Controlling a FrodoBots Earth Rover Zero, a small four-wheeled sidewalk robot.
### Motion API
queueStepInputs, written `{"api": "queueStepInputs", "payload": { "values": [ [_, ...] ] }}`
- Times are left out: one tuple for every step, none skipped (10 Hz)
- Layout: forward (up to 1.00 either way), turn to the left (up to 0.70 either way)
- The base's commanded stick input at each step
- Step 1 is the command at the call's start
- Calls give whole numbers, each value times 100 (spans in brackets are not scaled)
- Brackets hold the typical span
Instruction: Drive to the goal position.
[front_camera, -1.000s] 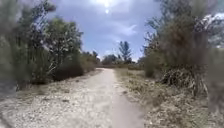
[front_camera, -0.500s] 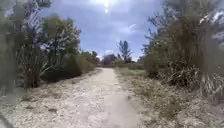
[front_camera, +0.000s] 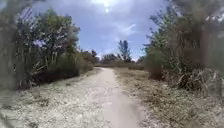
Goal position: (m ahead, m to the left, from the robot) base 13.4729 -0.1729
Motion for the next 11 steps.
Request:
{"api": "queueStepInputs", "payload": {
  "values": [
    [70, 0],
    [70, 0],
    [70, 0],
    [70, 0],
    [70, 0],
    [70, 0],
    [70, 0],
    [70, 0],
    [70, 0],
    [70, 0],
    [70, 0]
  ]
}}
